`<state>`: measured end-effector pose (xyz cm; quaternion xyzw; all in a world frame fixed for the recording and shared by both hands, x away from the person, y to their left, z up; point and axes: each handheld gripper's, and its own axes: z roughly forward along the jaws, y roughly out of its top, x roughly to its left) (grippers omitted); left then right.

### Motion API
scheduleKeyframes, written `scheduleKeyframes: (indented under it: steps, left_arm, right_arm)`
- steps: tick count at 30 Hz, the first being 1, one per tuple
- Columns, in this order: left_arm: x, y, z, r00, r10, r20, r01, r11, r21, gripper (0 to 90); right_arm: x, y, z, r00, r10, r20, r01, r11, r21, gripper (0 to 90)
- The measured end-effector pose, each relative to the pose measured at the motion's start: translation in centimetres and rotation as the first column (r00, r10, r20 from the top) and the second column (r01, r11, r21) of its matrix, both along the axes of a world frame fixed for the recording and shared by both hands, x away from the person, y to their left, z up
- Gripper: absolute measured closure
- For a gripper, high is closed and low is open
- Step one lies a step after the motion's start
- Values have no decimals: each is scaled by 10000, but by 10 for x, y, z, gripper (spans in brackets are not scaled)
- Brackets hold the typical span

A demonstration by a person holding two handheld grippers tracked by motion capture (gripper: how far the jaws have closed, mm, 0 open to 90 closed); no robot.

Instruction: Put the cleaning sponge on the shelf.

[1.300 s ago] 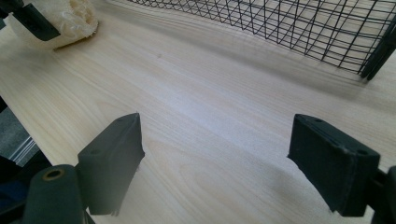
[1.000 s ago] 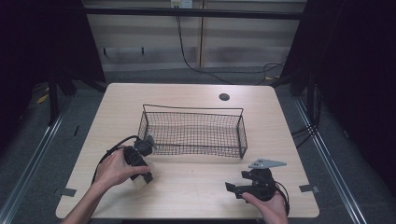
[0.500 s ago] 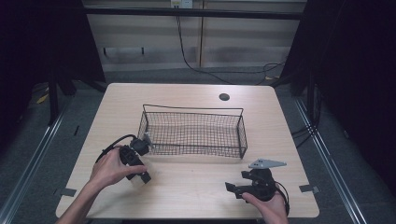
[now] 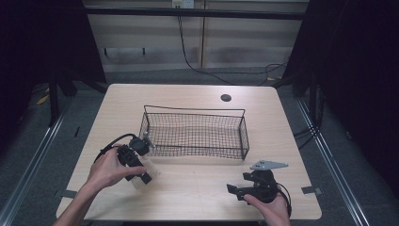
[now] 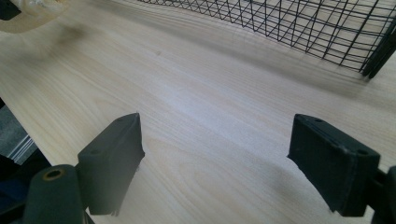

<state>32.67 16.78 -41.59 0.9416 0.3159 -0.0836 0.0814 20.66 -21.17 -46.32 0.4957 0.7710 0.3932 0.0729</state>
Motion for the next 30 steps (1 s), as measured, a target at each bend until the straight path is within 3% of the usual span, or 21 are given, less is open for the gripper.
scheduleKeyframes:
  steps: [7, 10, 20, 24, 30]
  left_arm:
    - [0, -1, 9, 10000, 48, 60, -48, 10000, -38, 288]
    - [-1, -1, 15, 9998, 105, 169, -100, 9995, -293, 289]
    - [2, 0, 27, 9997, 147, 217, -136, 9986, -516, 289]
    - [0, 1, 39, 9987, 209, 461, -190, 9989, -425, 289]
    - [1, 3, 49, 9986, 140, 520, -109, 9982, -588, 289]
  right_arm:
    - [0, 0, 0, 10000, -5, -7, 5, 10000, -22, 171]
    - [0, 0, 0, 10000, -11, -19, 11, 10000, -49, 171]
    - [0, 0, -1, 10000, -9, -64, 8, 9999, -126, 171]
    - [1, 1, -1, 10000, 14, -45, -15, 9999, -161, 171]
    - [0, 2, 0, 10000, 7, -77, -9, 9999, -167, 171]
